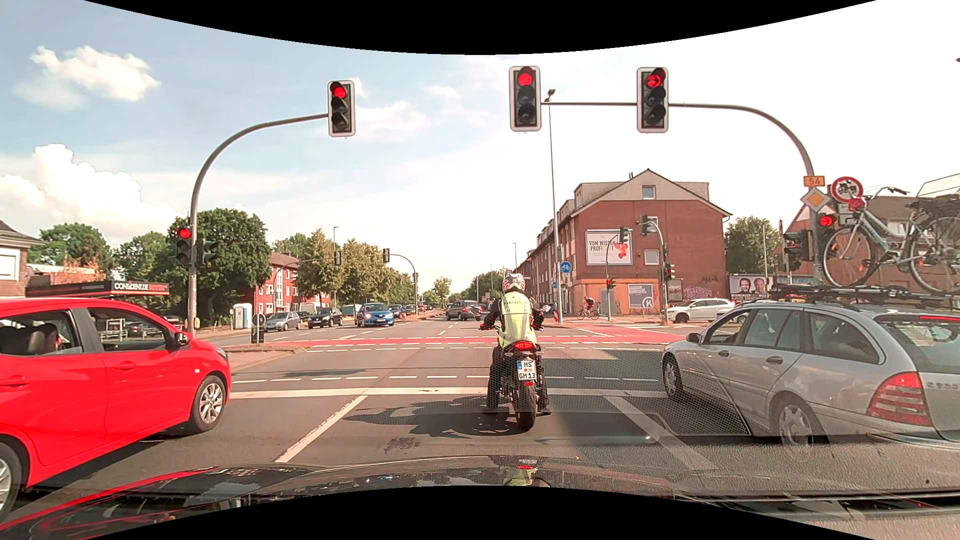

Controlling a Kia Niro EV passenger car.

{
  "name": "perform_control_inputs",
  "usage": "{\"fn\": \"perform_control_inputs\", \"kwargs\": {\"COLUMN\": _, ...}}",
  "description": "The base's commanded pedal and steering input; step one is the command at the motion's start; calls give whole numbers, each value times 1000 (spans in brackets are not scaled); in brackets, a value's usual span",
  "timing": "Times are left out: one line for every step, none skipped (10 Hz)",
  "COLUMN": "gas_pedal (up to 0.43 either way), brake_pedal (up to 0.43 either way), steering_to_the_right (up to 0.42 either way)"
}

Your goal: Follow the waypoints while adhering to traffic rules and regulations

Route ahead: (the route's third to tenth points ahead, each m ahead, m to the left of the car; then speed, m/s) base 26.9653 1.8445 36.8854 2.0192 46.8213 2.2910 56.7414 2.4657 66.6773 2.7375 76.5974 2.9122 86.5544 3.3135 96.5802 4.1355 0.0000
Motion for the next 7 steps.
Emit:
{"fn": "perform_control_inputs", "kwargs": {"gas_pedal": 0, "brake_pedal": 0, "steering_to_the_right": 10}}
{"fn": "perform_control_inputs", "kwargs": {"gas_pedal": 0, "brake_pedal": 0, "steering_to_the_right": 10}}
{"fn": "perform_control_inputs", "kwargs": {"gas_pedal": 0, "brake_pedal": 0, "steering_to_the_right": 10}}
{"fn": "perform_control_inputs", "kwargs": {"gas_pedal": 0, "brake_pedal": 0, "steering_to_the_right": 10}}
{"fn": "perform_control_inputs", "kwargs": {"gas_pedal": 0, "brake_pedal": 0, "steering_to_the_right": 10}}
{"fn": "perform_control_inputs", "kwargs": {"gas_pedal": 0, "brake_pedal": 0, "steering_to_the_right": 10}}
{"fn": "perform_control_inputs", "kwargs": {"gas_pedal": 0, "brake_pedal": 0, "steering_to_the_right": 10}}
